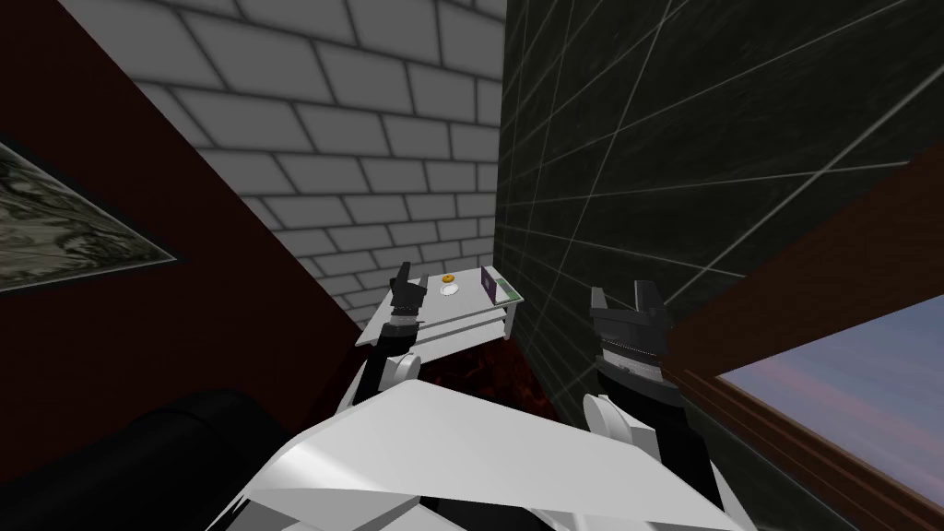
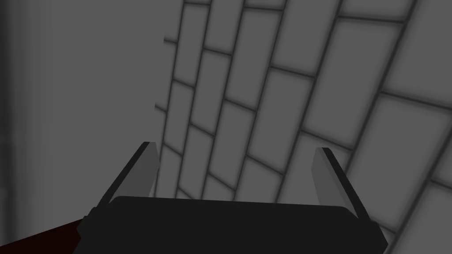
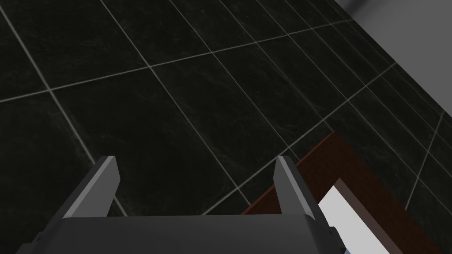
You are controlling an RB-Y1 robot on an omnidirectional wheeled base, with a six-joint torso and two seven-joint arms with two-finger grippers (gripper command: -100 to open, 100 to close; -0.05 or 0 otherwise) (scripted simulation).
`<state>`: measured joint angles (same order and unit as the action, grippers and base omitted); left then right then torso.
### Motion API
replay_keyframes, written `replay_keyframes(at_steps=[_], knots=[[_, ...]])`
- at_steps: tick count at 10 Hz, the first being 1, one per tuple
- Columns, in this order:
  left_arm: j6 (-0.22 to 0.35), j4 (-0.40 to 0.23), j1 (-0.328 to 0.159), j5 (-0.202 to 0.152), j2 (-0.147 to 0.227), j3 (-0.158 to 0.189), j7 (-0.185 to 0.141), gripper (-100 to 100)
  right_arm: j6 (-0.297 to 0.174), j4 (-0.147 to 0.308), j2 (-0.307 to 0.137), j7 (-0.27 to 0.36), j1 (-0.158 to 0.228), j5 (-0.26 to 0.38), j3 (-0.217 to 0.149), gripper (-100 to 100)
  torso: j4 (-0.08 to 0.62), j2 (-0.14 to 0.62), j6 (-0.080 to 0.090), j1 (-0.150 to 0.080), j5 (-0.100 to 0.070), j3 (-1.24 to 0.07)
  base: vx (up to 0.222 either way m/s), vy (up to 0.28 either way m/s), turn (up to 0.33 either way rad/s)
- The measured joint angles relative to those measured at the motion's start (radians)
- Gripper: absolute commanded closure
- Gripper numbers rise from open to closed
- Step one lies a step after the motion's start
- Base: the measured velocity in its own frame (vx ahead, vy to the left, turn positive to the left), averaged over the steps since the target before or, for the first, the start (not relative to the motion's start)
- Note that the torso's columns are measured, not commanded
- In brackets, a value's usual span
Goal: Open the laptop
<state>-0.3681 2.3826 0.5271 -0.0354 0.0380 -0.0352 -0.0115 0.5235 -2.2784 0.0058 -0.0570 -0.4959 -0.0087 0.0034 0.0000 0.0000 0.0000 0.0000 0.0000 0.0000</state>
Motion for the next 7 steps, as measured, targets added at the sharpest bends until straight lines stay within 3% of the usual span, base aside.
replay_keyframes(at_steps=[2,7], knots=[[0.0,0.0,0.0,0.0,0.0,0.0,0.0,0,0.0,0.0,0.0,0.0,0.0,0.0,0.0,0,0.105,0.104,0.0,0.0,0.0,-0.209,0.0,0.0,0.0],[0.0,0.0,0.0,0.0,0.0,0.0,0.0,0,0.0,0.0,0.0,0.0,0.0,0.0,0.0,0,0.47,0.47,0.0,0.0,0.0,-0.939,0.0,0.0,0.0]])
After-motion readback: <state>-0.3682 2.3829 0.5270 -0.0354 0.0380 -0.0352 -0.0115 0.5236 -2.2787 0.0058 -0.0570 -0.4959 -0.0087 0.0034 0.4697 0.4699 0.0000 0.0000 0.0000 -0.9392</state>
